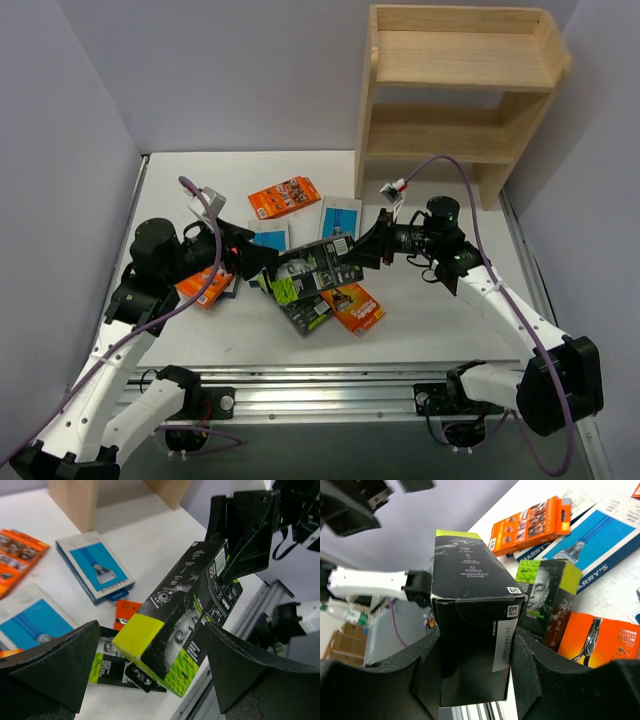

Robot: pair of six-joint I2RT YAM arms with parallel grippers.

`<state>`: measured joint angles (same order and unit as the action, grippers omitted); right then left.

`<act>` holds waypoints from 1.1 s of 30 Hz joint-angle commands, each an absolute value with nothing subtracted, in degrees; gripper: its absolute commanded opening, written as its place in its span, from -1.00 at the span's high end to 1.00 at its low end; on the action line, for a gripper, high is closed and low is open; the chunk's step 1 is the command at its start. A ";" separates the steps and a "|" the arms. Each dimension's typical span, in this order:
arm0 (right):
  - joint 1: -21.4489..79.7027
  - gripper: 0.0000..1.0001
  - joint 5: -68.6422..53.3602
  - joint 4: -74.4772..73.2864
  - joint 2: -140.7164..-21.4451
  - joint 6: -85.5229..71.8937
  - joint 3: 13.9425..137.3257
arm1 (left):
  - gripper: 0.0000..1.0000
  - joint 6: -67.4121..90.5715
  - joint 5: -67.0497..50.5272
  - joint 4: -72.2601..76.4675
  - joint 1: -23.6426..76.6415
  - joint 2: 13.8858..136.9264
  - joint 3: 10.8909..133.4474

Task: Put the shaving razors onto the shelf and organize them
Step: Pass the shaving razor from the right arm to the left

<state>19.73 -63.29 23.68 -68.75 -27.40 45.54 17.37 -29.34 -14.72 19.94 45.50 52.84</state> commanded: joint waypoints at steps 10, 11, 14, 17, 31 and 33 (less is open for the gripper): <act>24.52 1.00 -70.40 19.95 -64.16 -18.37 49.31 | -0.88 14.06 -50.00 -9.76 21.36 56.41 56.43; 24.70 1.00 -70.14 19.86 -64.16 -18.28 49.22 | -0.88 14.06 -51.23 -9.67 21.62 56.77 56.43; 25.48 1.00 -69.52 19.51 -64.25 -18.02 48.87 | -0.88 13.27 -53.35 -9.93 23.64 56.52 56.25; 26.28 1.00 -69.09 17.06 -64.16 -16.44 49.48 | -0.88 9.51 -51.86 -13.17 26.36 56.25 56.16; 29.26 1.00 -70.58 14.59 -60.47 -12.75 49.92 | -0.88 2.73 -42.02 -24.08 33.66 59.15 57.65; 30.05 1.00 -70.66 13.54 -60.03 -11.69 50.10 | -0.88 2.46 -38.61 -24.78 33.66 59.33 57.83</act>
